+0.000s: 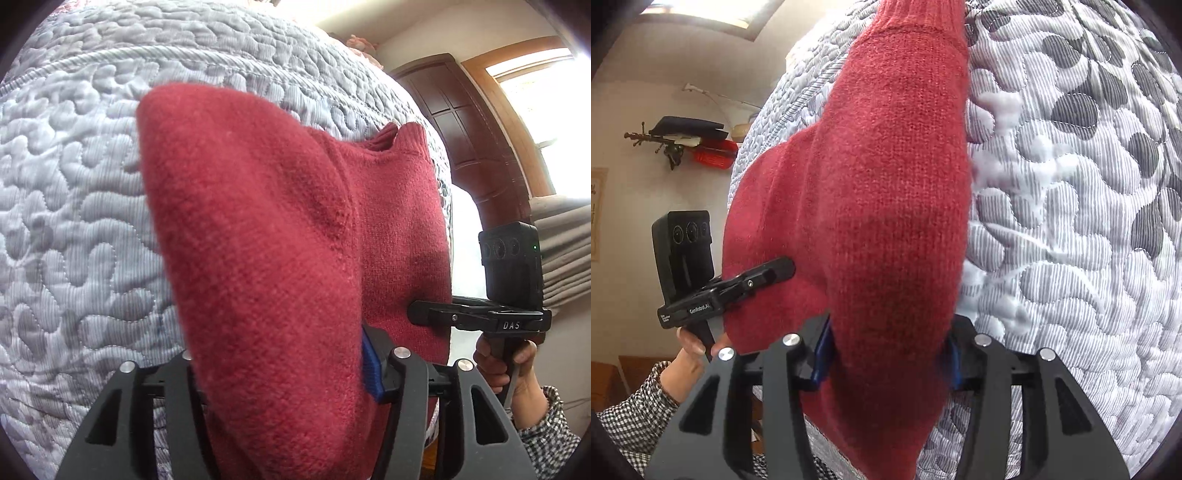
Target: Fold small clothes
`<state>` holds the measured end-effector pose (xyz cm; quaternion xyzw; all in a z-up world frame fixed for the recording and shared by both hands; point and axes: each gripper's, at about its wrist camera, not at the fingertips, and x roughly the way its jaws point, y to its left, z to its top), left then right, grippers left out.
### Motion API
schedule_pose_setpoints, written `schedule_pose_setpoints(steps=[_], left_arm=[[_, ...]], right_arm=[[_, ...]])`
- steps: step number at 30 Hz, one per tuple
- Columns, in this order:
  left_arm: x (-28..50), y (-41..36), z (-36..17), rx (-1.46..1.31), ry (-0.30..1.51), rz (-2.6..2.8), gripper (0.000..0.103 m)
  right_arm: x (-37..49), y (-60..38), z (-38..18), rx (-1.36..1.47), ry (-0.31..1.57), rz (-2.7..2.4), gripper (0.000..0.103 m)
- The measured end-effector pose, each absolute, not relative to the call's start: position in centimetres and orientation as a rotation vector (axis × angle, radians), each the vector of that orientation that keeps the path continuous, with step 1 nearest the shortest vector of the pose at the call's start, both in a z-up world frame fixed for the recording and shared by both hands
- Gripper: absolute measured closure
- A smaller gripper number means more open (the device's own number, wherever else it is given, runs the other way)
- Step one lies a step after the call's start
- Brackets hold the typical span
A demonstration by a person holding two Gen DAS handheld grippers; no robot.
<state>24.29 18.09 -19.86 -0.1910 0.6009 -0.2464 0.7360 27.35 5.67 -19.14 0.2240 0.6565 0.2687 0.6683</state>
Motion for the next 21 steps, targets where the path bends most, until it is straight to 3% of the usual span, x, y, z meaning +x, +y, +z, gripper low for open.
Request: schedule_pose_setpoints(steps=[1,5,15,16,21], left_arm=[[23.7,17.9,-19.7,-0.413,1.323,-0.522,0.039],[22.0,19.0,-17.5,-0.372,1.296,-0.473,0.039],[13.7,20.6,-18.2,-0.346,1.298,-0.429,0.037],[13.3,20.7,-18.6,-0.356,1.297,-0.418,0.037],[12.0,21.6,-18.2,-0.385,1.285,-0.393,0.038]], right_arm=[[27.2,5.6,-19.0,0.502,1.478,0.603,0.044],[24.7,3.3,-17.7,0.469,1.454,0.605,0.032],[16.9,4.0,-18.1,0.428,1.505,0.638,0.03],[16.4,4.1,-18.7,0.436,1.52,0.637,0.033],[15.1,3.7,-20.1,0.521,1.567,0.639,0.079]])
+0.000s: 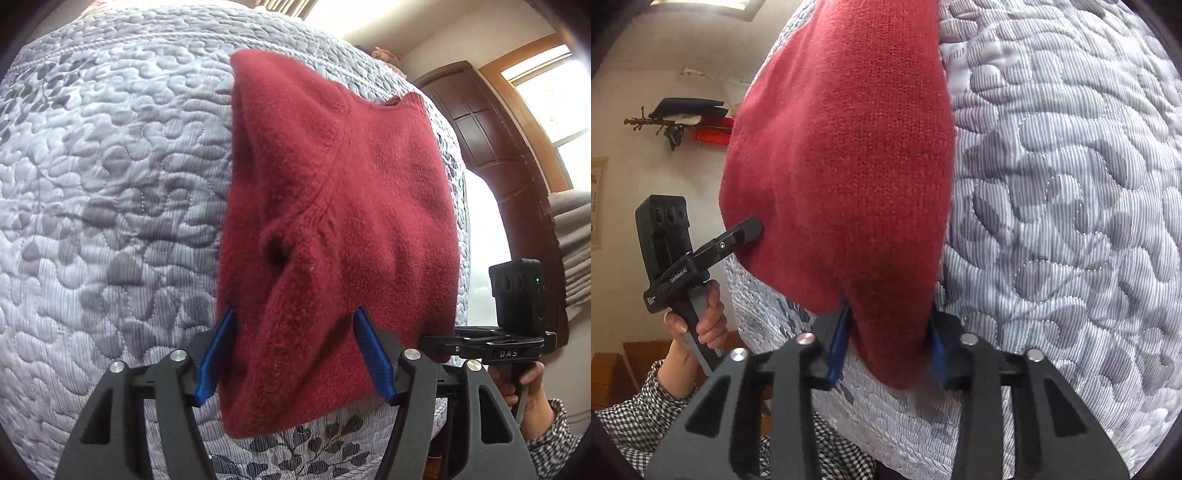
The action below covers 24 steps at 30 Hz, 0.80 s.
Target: Fold small clothes
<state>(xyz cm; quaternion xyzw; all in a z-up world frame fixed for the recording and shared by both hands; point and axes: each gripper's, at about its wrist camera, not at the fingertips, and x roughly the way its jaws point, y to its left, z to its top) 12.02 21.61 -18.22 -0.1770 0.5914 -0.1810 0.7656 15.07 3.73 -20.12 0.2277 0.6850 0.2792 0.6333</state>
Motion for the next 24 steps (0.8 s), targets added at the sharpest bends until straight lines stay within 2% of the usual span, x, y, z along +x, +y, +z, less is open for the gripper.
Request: schedule_pose_setpoints(steps=[6,14,16,18,22,24], left_arm=[[10.5,21.6,-17.3,-0.386,1.281,-0.403,0.038],[9.5,20.9,-19.2,-0.324,1.296,-0.387,0.038],[9.7,20.4,-18.9,-0.302,1.295,-0.38,0.038],[9.7,19.8,-18.3,-0.28,1.285,-0.361,0.037],[9.3,19.3,-17.0,-0.209,1.28,-0.234,0.027],[8.6,19.3,-16.5,-0.189,1.27,-0.192,0.026]], right_arm=[[14.9,1.8,-17.0,0.437,1.502,0.621,0.083],[15.2,2.8,-20.5,0.432,1.577,0.53,0.08],[15.0,2.8,-20.1,0.418,1.565,0.524,0.076],[14.8,3.1,-19.2,0.368,1.547,0.501,0.058],[13.3,3.7,-16.9,0.285,1.486,0.447,0.053],[12.5,4.0,-15.8,0.248,1.457,0.405,0.04]])
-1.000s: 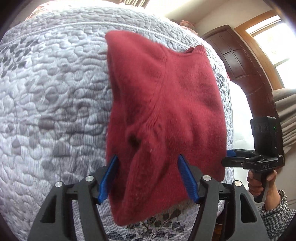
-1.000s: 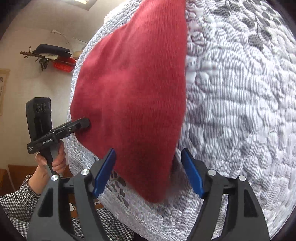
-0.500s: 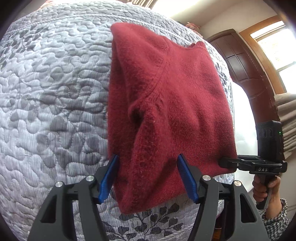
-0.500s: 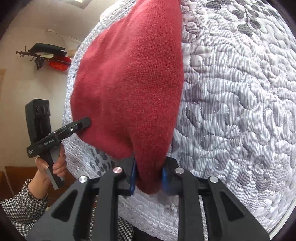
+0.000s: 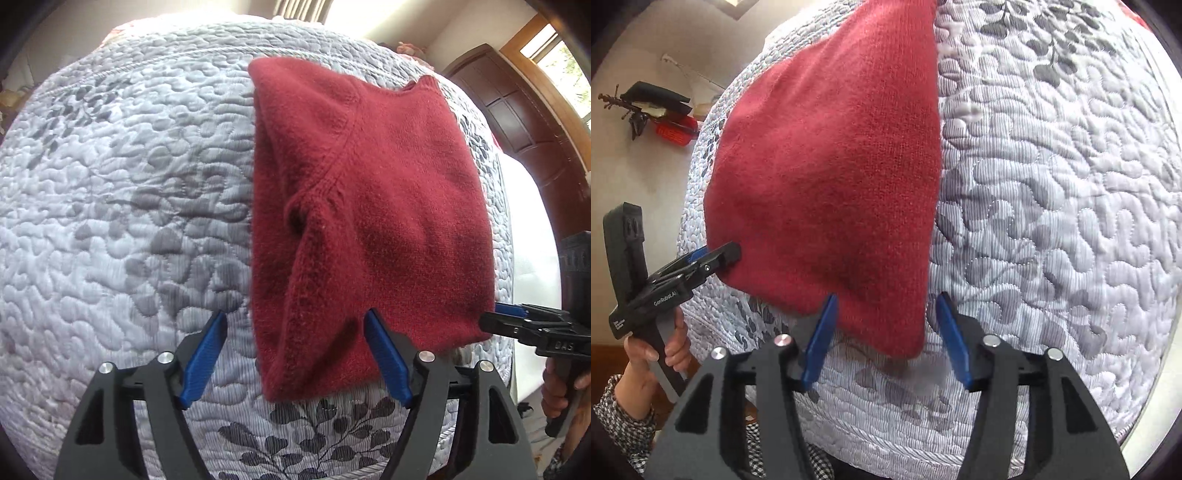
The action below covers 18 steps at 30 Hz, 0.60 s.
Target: Fold small clothes
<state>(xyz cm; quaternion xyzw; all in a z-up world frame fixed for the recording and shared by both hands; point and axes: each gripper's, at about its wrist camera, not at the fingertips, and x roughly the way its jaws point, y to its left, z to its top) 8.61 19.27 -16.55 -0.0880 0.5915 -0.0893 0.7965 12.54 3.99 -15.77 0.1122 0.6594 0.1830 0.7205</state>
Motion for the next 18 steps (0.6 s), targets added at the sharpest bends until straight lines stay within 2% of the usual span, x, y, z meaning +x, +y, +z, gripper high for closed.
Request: schedule_pose_setpoints(steps=[2,6,18], left_arm=[[7.5,19.4,-15.8,-0.167,1.259,-0.157,0.021],[5.2,19.3,-14.4,-0.107,1.252,-0.114,0.013],[1.2,18.9,-10.4,-0.097,1.227,-0.021,0.012]], right_arm=[[11.8,4.5,-14.7,0.181,1.43,0.343,0.029],[10.2,5.3,-13.3,0.118,1.397,0.277,0.015],[7.1,7.1,-9.0,0.122,1.364,0.205,0.003]])
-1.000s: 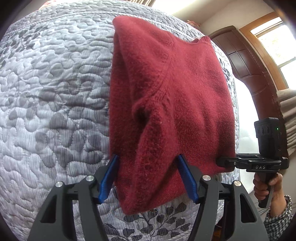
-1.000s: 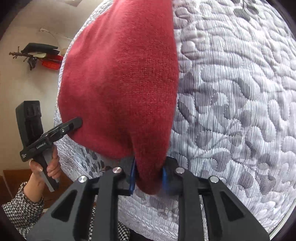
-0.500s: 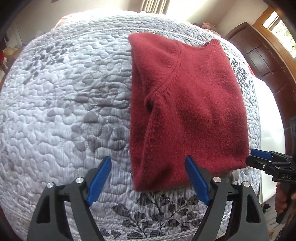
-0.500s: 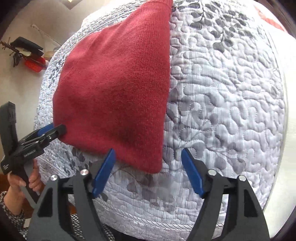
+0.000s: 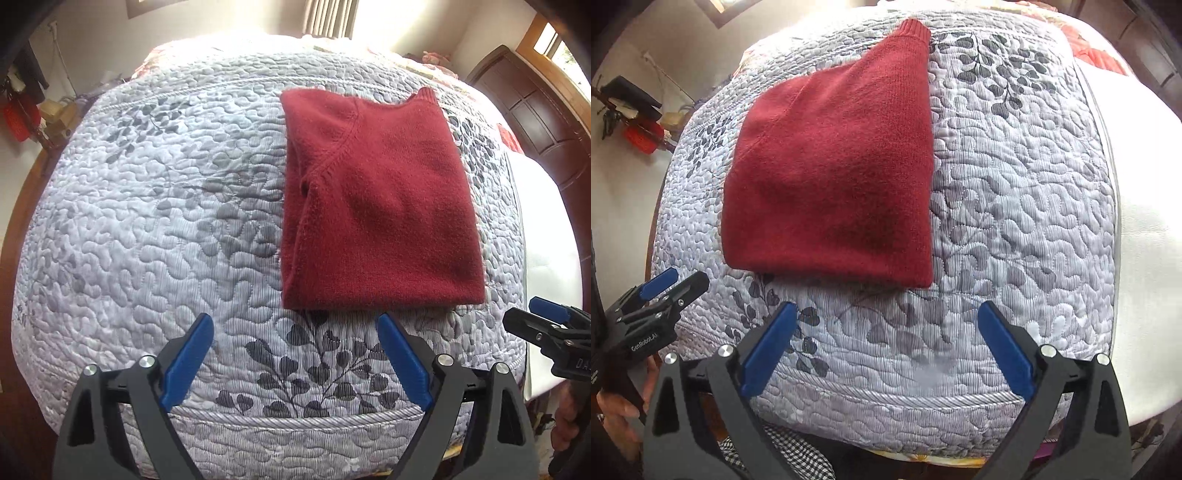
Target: Fold small clothes
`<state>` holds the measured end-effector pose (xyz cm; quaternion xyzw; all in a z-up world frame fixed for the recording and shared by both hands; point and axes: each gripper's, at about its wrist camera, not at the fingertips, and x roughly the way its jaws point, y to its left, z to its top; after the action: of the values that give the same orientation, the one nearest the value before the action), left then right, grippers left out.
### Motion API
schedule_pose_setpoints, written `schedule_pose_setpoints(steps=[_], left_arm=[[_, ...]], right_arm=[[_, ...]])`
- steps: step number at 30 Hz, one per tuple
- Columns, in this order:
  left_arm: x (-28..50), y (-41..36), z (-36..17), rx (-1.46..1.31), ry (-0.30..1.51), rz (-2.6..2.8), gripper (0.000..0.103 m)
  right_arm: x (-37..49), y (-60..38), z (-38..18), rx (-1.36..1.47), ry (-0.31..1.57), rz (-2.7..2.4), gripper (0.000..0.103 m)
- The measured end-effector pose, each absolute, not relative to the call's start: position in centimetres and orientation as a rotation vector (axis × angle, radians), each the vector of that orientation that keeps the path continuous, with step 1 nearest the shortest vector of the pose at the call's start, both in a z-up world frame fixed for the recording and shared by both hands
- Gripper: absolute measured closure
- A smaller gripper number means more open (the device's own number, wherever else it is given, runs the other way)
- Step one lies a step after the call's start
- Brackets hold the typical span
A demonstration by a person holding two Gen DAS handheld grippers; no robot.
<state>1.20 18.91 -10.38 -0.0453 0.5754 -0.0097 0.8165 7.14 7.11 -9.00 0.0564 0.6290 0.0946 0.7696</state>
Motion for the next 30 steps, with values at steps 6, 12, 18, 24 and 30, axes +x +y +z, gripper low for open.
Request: schedule_pose_setpoints(steps=[6,12,18,24,30], left_arm=[[-0.4,18.6,-7.6,-0.062,1.196,-0.001,0.01],[-2.1,18.4,-5.4,-0.062,1.188,0.002,0.01],[-3.5,18.0,-3.6,-0.029,1.161,0.002,0.01],[-4.1,17.6,-2.4,-0.002,1.15,-0.001,0.009],[-4.3,17.6,-2.3,-0.001,1.156,0.004,0.009]], right_arm=[[5.6,7.8,-6.3,0.122,1.329,0.215,0.003],[3.7,8.6,-4.0,0.098,1.293,0.205,0.003],[2.3,8.9,-2.7,0.104,1.277,0.194,0.003],[1.5,9.3,-1.8,0.11,1.268,0.172,0.003],[1.5,9.6,-1.4,0.076,1.253,0.142,0.003]])
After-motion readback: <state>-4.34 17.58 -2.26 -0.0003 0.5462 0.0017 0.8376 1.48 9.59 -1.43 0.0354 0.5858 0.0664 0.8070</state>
